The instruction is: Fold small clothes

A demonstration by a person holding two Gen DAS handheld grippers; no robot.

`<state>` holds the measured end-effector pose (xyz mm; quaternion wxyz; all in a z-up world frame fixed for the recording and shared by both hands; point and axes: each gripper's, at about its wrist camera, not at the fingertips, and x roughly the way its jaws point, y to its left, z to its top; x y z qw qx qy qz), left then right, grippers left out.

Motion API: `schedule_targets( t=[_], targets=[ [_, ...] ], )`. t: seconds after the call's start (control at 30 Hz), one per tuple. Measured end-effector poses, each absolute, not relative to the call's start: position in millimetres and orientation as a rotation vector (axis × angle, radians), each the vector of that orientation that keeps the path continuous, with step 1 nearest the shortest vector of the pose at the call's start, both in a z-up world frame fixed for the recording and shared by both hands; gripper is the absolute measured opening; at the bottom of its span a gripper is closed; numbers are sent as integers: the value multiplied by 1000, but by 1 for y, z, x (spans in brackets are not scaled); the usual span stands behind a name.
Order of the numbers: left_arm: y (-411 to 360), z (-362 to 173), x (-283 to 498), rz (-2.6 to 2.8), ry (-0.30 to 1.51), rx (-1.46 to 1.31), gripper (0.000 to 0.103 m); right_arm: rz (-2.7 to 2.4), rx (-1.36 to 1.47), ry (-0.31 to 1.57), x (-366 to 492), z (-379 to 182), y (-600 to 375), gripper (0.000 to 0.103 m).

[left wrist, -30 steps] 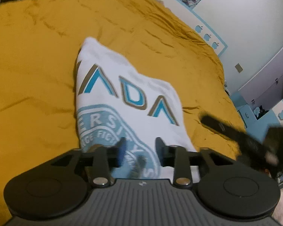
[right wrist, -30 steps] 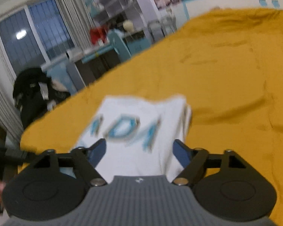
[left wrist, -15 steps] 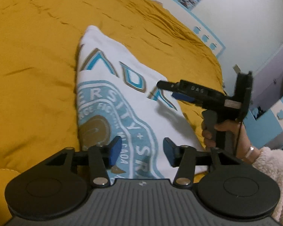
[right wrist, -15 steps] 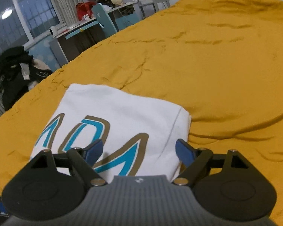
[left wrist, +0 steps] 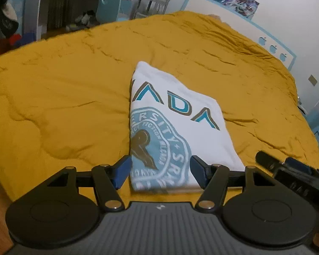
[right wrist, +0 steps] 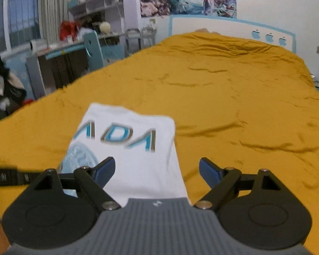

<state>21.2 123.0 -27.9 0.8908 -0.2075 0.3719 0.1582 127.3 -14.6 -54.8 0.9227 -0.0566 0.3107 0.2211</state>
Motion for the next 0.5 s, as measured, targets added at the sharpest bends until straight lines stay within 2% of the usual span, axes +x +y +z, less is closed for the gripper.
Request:
schedule_targets(
  t=[0.13, 0.27, 0.5],
  targets=[
    [95, -10, 10, 374, 854, -271, 75, 476, -73, 739, 98, -50, -22, 82],
    [77, 6, -3, 412, 844, -194, 86, 501, -68, 770, 70, -42, -25, 82],
    [70, 9, -11, 414, 859, -203, 86, 440, -81, 754, 49, -32, -35, 82]
  ],
)
